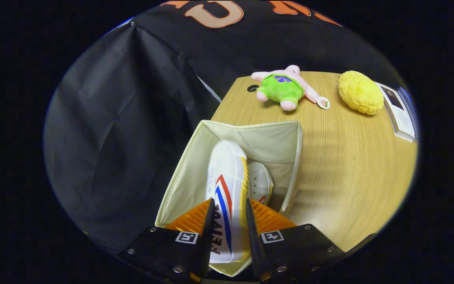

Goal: Open the storage box then place both shoes into the box .Put the left shoe in first, then the right shoe, with the right side of both shoes facing outward in a uniform manner.

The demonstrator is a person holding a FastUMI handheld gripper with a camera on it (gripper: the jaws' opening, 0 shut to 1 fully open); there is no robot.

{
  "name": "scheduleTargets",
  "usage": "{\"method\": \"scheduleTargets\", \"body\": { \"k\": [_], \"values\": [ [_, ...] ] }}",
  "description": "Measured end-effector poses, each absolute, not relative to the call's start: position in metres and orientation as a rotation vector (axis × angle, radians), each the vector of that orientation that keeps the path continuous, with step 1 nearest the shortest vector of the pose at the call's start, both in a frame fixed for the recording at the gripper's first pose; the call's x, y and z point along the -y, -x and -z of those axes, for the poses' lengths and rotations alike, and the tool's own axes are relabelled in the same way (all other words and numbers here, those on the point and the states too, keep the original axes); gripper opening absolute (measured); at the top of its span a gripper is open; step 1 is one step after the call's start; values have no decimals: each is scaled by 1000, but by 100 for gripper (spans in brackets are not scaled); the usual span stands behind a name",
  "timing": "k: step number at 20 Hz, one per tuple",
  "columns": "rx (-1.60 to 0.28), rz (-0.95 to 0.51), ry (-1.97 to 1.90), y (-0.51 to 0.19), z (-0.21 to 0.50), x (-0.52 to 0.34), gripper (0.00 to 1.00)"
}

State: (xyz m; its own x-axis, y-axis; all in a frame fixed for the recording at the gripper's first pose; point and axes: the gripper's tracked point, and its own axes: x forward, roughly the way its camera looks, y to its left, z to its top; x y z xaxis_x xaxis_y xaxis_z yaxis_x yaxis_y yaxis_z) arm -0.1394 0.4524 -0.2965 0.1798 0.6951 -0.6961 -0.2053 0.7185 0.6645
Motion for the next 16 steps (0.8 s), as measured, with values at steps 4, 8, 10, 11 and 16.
{"method": "scheduleTargets", "body": {
  "k": [4,8,10,11,16],
  "values": [
    [-1104,-687,-564,113,259,-434,61],
    [-948,-636,-544,82,232,-379,83],
    [-857,-592,-497,67,218,-342,92],
    [-818,-562,-458,58,214,-317,96],
    [-622,-381,-316,23,193,-211,97]
  ]
}}
